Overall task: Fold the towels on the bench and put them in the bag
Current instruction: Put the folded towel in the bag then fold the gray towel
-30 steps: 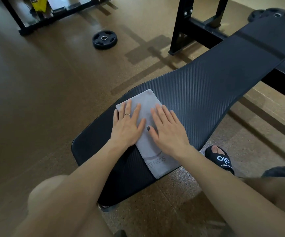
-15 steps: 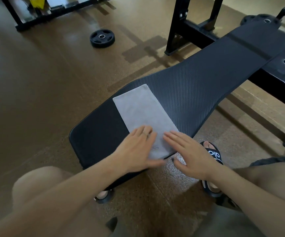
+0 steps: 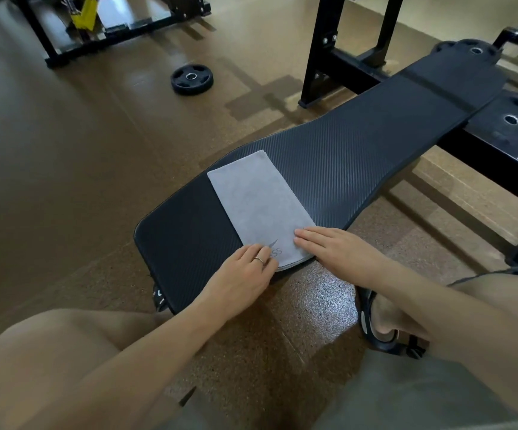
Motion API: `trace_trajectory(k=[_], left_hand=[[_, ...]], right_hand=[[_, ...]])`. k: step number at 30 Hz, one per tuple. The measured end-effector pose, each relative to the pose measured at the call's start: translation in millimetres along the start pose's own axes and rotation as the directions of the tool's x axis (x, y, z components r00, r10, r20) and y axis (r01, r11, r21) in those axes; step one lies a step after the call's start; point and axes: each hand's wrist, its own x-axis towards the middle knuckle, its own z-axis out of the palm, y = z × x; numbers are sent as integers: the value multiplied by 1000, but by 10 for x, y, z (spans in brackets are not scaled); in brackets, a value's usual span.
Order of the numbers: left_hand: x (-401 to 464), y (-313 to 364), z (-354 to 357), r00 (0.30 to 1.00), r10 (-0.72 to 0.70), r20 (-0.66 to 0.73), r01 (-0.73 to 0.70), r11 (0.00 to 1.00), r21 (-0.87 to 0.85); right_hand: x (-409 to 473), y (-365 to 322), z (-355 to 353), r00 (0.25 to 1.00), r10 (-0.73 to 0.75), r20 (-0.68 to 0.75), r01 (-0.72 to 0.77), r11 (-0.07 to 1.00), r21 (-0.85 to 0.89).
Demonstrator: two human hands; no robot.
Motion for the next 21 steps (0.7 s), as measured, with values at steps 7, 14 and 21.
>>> trace_trajectory(k=[7,14,21], left_hand=[[-178,-229,-147,998,64,-20,-65,995,-73],[-405,-308,-87,997,76,-21,-78,991,-106],[-291,-221,-96,972,-236,3,222,908,-355]], right_hand=[[3,-145,-66,997,-38,-64,39,999,9],[45,-317,-87,981,97,-170,-58,974,220],[240,-264,-266,963,254,-89,-202,900,385]])
